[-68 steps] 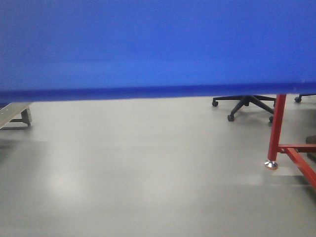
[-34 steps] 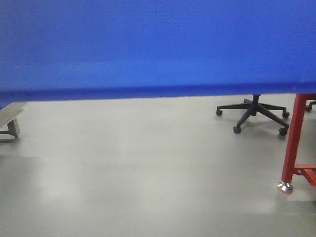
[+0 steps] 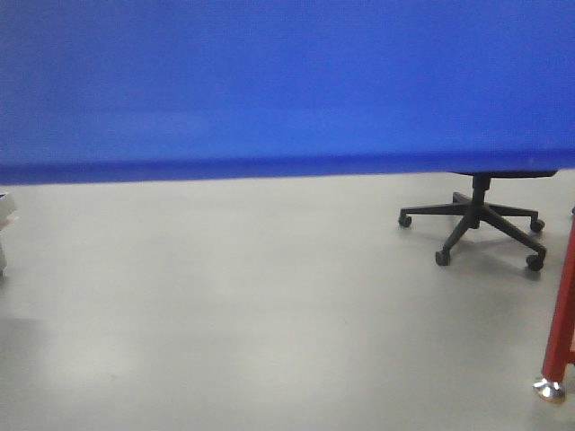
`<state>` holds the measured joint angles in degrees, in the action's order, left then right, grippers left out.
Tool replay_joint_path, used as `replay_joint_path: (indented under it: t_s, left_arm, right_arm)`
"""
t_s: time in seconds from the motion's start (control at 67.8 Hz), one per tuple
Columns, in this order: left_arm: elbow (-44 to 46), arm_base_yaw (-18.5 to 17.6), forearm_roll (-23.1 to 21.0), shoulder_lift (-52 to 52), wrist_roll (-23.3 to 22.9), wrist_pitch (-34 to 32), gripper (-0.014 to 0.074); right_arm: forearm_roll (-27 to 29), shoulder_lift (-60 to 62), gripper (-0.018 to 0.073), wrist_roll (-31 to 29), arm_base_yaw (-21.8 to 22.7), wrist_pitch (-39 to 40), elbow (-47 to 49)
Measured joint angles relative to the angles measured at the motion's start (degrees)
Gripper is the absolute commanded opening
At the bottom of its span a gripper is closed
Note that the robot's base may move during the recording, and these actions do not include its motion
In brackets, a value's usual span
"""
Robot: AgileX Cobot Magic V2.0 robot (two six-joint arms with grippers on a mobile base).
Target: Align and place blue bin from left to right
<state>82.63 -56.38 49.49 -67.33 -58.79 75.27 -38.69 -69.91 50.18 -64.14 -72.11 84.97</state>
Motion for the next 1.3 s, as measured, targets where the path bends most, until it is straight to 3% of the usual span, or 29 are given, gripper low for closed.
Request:
replay_joint_path:
  t_s: [1.297]
  left_arm:
    - [0.0,0.0,1.5,0.1,-0.1,0.0,-0.0111]
  right_arm:
    - [-1.0,0.0,-0.0166,0.0,0.2,3.4,-0.1]
